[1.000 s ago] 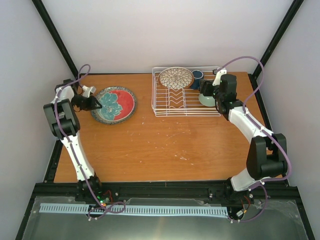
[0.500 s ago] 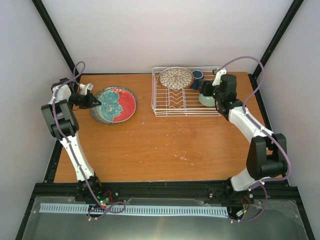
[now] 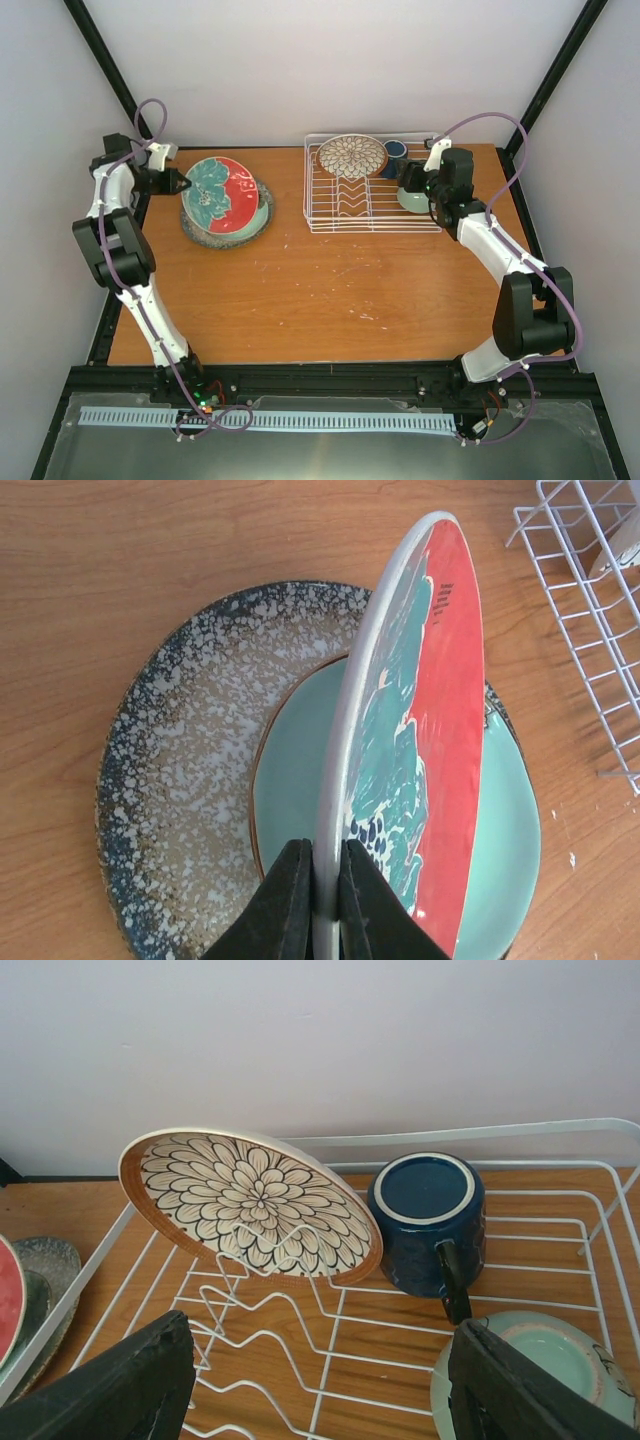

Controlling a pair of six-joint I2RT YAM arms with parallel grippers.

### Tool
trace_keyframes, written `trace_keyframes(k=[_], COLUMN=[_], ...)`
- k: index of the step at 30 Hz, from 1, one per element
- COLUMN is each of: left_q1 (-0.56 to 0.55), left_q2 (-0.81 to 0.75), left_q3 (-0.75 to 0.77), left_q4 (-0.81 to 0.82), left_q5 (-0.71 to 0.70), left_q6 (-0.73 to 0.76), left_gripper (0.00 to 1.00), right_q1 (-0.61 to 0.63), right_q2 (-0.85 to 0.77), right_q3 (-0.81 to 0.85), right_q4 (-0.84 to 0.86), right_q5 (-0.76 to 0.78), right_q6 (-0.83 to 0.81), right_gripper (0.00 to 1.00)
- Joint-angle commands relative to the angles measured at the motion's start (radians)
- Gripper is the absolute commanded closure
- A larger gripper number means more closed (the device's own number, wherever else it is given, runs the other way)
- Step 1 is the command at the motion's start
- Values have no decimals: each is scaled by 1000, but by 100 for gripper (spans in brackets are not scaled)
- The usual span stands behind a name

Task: Load the mixed dishes into the dish rack

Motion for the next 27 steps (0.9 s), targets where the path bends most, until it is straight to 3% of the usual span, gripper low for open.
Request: trace_keyframes(k=[1,11,18,27], left_q1=[-4,-40,-67,-76], left_q2=[-70,-257,-328,-308], left_q3=[-46,-317,-401,-359], left_q4=[139,579,752,850], left_q5=[120,212,322,497], left_q6=[13,-101,-169,-226], left_gripper=[99,99,99,99], right_q1=[0,0,14,99], right_q2=[18,49,141,310], right_q3=[31,28,76,251], right_q4=[16,70,209,116], right_q5=[-24,-117,-486,-743], right_q6=[16,25,-18,-142], right_gripper=[31,31,30,28])
